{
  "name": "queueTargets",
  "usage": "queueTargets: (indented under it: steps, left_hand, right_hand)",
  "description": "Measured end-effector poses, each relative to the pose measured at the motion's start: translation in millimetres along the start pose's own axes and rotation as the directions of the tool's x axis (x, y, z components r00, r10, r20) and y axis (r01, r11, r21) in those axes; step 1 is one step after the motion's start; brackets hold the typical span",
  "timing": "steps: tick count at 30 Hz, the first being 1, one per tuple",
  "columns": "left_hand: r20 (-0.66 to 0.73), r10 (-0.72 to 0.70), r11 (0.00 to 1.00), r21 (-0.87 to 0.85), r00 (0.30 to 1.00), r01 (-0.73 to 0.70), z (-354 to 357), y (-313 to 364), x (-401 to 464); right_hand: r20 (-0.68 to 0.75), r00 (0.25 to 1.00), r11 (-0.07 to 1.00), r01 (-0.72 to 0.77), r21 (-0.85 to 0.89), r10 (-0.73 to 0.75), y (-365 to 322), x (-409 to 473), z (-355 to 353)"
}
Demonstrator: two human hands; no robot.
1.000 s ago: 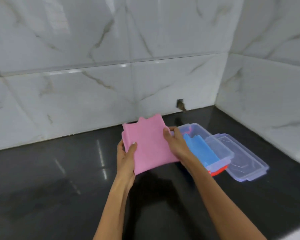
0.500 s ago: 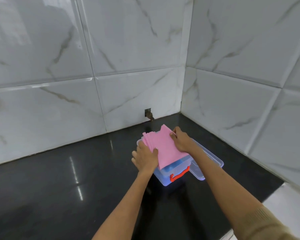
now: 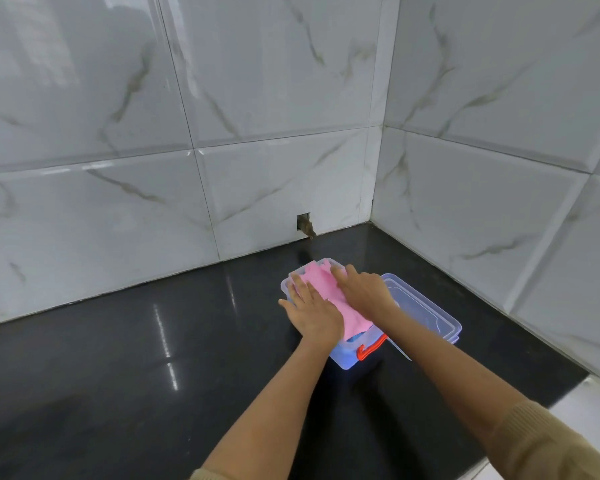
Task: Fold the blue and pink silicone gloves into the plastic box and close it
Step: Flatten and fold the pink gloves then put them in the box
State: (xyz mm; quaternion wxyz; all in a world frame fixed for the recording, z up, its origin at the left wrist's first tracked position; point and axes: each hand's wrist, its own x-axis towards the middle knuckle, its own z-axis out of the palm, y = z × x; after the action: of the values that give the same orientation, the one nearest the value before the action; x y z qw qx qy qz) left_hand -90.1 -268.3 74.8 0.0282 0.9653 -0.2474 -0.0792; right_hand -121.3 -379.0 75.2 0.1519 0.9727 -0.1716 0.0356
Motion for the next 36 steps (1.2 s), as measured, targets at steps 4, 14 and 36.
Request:
queueTargets:
  steps: [4,14,36]
  left_hand:
    - [0.102,-0.097,0.951,0.304,0.99,0.062,-10,16,1]
    - [0.148,-0.051,0.959,0.283,0.988,0.007,-4,9,8]
    - [0.041,-0.099,0.949,0.305,0.994,0.082,-17,-239,-29]
  right_hand:
    - [-0.041,0.995,0.986,0.089,-0.141,-0.096,2,5,5]
    - [0.111,0.993,0.917,0.072,-0.392,-0.03,-1,12,20]
    - [0.046,0.958,0.917,0.257,0.304,-0.284,-216,9,-42]
